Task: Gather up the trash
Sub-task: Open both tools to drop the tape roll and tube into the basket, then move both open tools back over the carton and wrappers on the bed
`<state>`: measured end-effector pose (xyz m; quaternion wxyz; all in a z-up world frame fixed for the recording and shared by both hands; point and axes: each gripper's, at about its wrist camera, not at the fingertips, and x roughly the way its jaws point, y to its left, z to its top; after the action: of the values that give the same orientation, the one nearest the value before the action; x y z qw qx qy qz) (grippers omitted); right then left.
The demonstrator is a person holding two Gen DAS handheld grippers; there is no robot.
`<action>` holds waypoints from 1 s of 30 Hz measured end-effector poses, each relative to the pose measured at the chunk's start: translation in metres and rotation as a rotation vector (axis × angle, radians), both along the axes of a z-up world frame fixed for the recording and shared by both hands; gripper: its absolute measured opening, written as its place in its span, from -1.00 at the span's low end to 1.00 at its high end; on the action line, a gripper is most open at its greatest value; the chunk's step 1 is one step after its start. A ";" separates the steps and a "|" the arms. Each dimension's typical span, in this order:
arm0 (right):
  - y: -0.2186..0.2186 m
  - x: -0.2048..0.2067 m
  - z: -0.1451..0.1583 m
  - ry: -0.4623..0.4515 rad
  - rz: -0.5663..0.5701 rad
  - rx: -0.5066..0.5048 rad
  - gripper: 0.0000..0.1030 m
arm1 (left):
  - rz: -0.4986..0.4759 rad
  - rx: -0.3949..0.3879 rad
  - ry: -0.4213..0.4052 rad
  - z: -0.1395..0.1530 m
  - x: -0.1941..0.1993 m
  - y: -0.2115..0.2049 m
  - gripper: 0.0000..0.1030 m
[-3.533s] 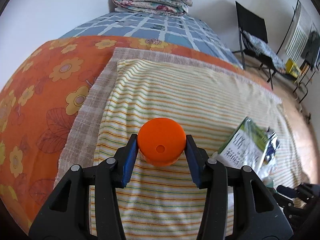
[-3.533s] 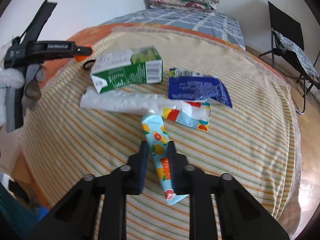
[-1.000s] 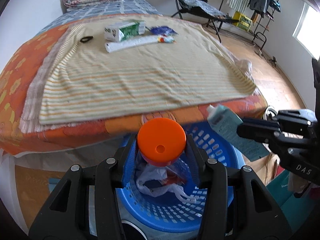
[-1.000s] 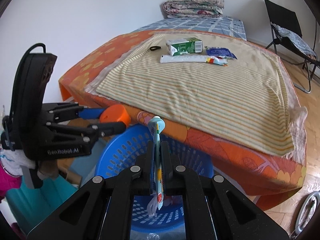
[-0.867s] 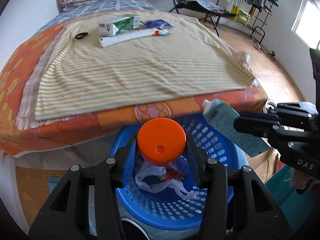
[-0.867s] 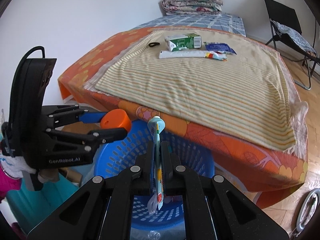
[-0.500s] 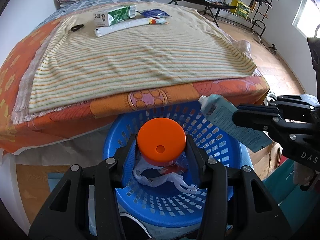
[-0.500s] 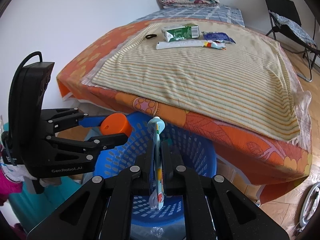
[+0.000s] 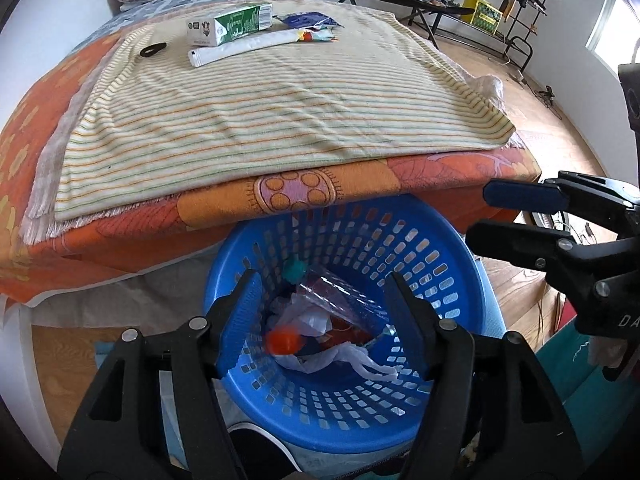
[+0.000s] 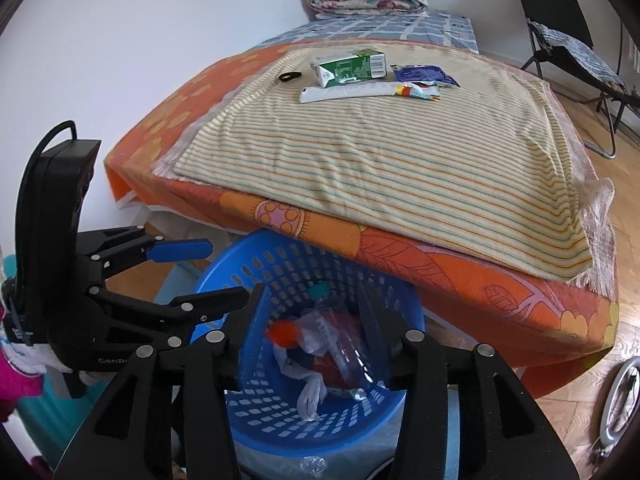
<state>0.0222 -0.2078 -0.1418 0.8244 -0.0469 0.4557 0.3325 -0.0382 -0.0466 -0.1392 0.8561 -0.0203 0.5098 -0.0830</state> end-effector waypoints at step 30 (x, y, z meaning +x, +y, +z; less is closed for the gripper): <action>-0.009 0.023 0.008 0.005 -0.091 0.026 0.38 | 0.037 -0.011 -0.005 0.004 0.015 0.010 0.47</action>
<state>0.0447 -0.2167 -0.1340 0.8379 -0.0147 0.4553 0.3008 -0.0233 -0.0364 -0.1356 0.8586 -0.0344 0.5067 -0.0702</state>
